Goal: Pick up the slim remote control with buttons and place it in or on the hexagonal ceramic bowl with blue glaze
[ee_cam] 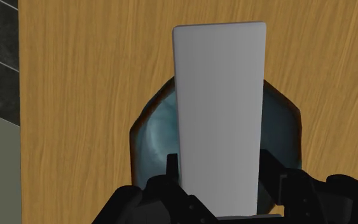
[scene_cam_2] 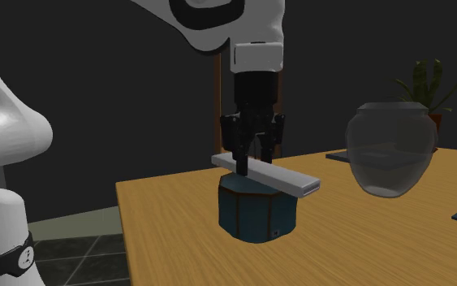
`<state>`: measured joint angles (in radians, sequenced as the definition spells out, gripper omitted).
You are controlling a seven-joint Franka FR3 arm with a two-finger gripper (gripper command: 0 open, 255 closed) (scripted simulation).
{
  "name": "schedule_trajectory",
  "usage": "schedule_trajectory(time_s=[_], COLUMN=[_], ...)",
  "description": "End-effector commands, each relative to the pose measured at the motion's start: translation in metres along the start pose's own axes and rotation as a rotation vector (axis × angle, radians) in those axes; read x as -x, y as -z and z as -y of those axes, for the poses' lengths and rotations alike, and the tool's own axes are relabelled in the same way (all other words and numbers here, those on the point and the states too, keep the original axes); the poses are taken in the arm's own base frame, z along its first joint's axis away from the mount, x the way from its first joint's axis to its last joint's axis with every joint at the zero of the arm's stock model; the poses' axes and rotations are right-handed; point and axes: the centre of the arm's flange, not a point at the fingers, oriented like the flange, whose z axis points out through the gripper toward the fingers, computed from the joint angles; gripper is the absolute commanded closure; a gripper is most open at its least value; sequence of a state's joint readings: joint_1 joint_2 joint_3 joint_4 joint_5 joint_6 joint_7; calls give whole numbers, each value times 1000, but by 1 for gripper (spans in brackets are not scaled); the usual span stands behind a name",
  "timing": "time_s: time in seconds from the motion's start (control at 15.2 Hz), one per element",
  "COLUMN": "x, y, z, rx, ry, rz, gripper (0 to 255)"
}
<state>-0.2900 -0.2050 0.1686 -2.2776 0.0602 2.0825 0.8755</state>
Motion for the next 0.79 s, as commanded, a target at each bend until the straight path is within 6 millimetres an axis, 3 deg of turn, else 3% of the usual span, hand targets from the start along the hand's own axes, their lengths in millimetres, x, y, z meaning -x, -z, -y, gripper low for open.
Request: schedule_trajectory(time_s=[0.0,0.46,0.53,0.73], x=[0,0,0,0], y=[-7,-7,-7,-7], z=[0,0,0,0], rx=[-1,-1,-1,-1], ry=[0,0,0,0], rz=[-1,-1,-1,-1], gripper=[255,255,0,0])
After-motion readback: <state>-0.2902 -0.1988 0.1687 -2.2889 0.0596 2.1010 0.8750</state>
